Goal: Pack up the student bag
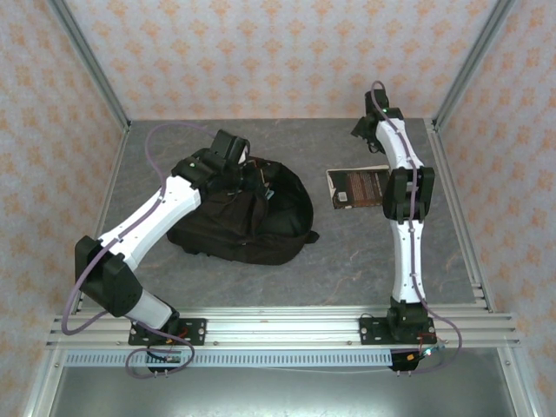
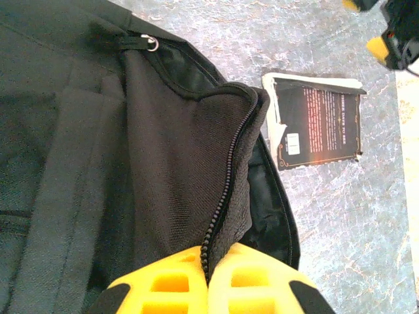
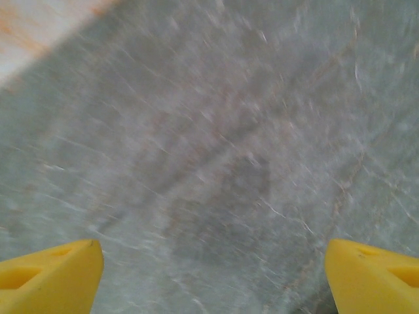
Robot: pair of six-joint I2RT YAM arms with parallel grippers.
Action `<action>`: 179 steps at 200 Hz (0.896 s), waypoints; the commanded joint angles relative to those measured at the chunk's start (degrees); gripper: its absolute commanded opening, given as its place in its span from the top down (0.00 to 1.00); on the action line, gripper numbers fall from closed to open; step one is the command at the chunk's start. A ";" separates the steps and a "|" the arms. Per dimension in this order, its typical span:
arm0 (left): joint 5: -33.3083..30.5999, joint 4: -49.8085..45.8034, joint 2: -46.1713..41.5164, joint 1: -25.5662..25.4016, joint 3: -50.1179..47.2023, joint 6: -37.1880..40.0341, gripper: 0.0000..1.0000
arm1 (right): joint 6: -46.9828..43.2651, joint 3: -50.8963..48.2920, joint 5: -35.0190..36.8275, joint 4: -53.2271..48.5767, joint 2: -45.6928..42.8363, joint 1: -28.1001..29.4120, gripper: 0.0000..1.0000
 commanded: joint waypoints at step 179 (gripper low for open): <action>-7.45 -2.19 -2.09 11.23 0.55 -2.29 0.88 | 14.66 -78.40 -20.88 26.15 -42.44 0.83 0.24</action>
